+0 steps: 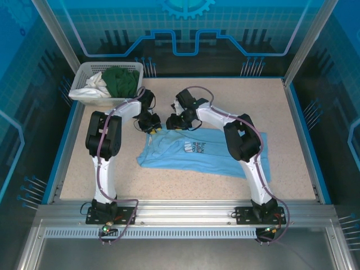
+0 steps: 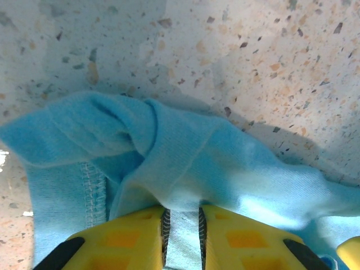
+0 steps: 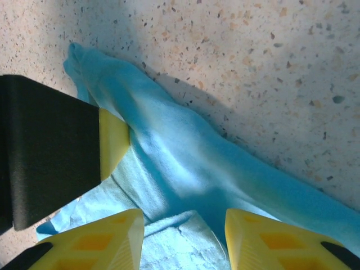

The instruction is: Fold and stack the t-shirts

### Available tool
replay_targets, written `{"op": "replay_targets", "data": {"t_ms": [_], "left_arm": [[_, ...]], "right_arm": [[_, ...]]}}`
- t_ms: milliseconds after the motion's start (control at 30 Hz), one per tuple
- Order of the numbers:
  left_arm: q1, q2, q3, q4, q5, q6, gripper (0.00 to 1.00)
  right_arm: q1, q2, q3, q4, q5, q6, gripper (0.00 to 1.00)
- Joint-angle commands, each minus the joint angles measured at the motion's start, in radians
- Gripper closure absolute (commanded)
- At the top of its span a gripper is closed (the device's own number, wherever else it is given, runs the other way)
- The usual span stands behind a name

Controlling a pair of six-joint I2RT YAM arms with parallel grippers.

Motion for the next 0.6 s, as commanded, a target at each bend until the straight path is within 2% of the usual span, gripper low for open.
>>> {"op": "replay_targets", "data": {"t_ms": [0, 367, 567], "left_arm": [[0.002, 0.028, -0.022, -0.019, 0.010, 0.020, 0.75], [0.002, 0.027, -0.029, -0.017, 0.003, 0.027, 0.75], [0.002, 0.031, -0.026, -0.022, -0.006, 0.034, 0.75]], "right_arm": [[0.008, 0.061, 0.074, -0.054, -0.018, -0.045, 0.57], [0.018, 0.068, 0.060, -0.069, -0.056, -0.063, 0.63], [0.020, 0.047, 0.051, -0.080, -0.051, -0.077, 0.80]]}}
